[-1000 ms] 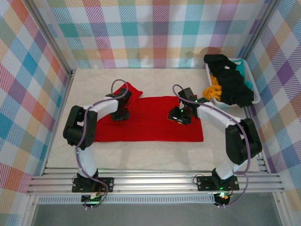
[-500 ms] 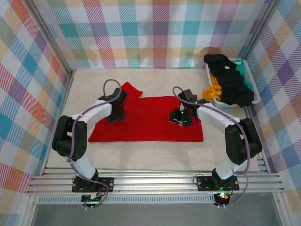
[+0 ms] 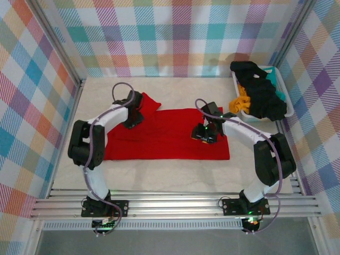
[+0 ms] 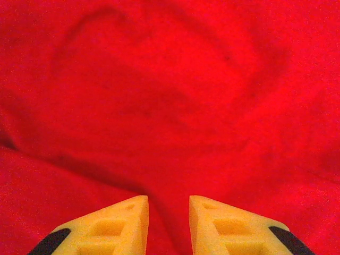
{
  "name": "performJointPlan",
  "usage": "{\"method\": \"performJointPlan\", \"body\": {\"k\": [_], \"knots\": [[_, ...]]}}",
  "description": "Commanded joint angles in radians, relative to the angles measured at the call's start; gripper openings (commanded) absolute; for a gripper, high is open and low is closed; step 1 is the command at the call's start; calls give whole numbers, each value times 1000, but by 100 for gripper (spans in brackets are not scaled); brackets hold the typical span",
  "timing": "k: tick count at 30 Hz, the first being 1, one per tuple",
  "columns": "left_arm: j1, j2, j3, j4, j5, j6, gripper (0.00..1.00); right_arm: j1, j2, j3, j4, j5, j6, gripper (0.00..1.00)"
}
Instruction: Fold and stack the t-shirts
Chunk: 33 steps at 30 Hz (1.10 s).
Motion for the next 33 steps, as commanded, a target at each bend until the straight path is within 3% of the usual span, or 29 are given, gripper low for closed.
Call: {"method": "performJointPlan", "body": {"k": [1, 7, 14, 19, 25, 33], "knots": [[-22, 41, 19, -42, 8, -61, 28, -4, -25, 0, -6, 10, -7, 48], [-29, 27, -49, -42, 1, -94, 34, -8, -17, -2, 0, 4, -5, 48], [-39, 47, -60, -18, -2, -96, 34, -7, -15, -1, 4, 0, 0, 48], [-47, 15, -86, -1, -18, -104, 26, -8, -17, -8, 2, 2, -3, 48], [-57, -45, -111, -1, -46, -108, 6, -7, -9, -9, 11, -3, 1, 48], [-67, -116, -149, 5, -92, -129, 0, -8, -8, -8, 14, -11, 2, 48]]}}
